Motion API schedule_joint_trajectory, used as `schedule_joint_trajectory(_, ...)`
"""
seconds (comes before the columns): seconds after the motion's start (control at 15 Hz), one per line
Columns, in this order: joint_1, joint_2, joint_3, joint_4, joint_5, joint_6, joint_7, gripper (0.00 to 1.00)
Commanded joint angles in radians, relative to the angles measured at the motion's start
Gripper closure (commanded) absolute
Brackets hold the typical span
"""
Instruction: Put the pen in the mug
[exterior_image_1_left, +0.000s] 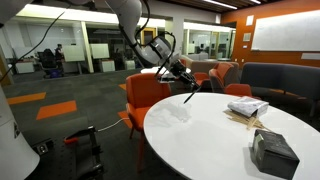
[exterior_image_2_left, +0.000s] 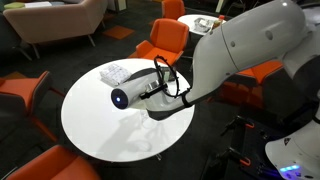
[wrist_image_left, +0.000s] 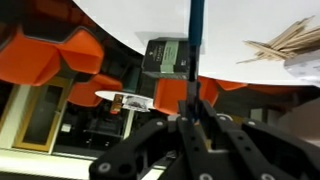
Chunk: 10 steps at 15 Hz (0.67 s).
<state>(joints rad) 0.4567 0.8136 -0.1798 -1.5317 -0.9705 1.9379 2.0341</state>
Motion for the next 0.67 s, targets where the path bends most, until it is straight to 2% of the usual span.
schedule_joint_trajectory(0.0,-0.017,0.078,0.045,0.118,-0.056,-0.072,-0.004,0.98)
schedule_joint_trajectory(0.6,-0.007,0.255,0.066,0.298,-0.083,-0.1,-0.021,0.98)
